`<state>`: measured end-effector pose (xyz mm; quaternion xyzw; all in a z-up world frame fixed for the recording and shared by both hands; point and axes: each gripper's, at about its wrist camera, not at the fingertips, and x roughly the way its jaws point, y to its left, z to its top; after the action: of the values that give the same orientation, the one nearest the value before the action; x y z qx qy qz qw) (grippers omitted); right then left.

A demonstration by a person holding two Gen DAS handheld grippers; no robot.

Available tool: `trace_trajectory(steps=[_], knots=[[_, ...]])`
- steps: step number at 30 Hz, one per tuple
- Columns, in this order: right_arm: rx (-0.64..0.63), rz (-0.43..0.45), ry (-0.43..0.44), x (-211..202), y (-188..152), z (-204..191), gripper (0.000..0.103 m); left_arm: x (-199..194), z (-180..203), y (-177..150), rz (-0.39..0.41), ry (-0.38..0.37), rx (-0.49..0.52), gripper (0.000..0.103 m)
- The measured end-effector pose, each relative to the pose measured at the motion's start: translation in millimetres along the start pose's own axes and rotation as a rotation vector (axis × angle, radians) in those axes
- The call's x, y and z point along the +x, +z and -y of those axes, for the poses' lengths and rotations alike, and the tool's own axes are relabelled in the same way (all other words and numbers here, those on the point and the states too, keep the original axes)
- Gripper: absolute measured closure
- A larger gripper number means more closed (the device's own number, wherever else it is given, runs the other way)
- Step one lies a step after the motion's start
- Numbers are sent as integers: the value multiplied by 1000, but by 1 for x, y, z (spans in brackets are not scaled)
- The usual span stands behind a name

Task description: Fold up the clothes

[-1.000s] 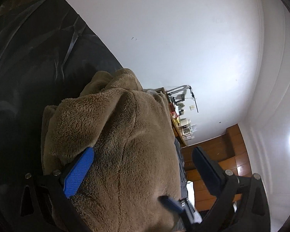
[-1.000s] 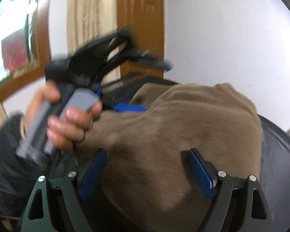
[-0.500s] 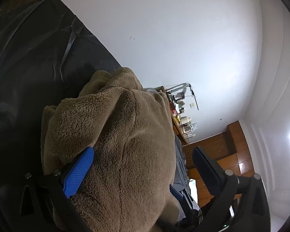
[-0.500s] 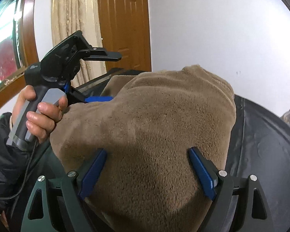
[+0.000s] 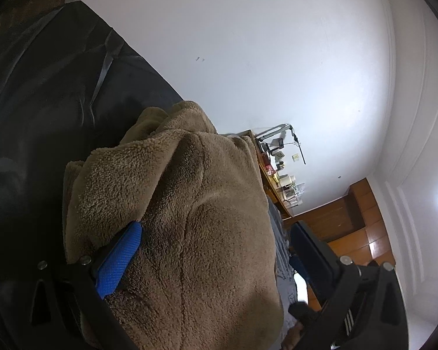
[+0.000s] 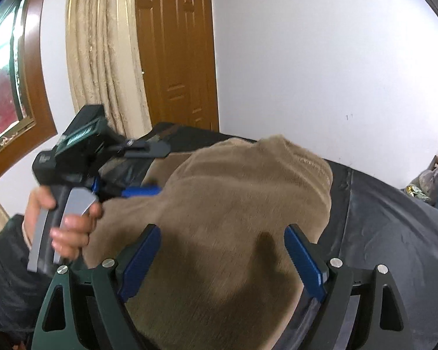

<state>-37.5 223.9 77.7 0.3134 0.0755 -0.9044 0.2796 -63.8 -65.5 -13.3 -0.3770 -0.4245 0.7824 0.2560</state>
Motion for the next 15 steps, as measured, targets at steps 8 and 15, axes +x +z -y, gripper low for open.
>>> trace_trajectory(steps=[8,15], knots=[[-45,-97,-52,37,-32,-2,14,1,0,0,-8,-11,-8,1],[-57,-34,-99,42,-47,-8,14,-11,3,3,-11,9,-34,1]])
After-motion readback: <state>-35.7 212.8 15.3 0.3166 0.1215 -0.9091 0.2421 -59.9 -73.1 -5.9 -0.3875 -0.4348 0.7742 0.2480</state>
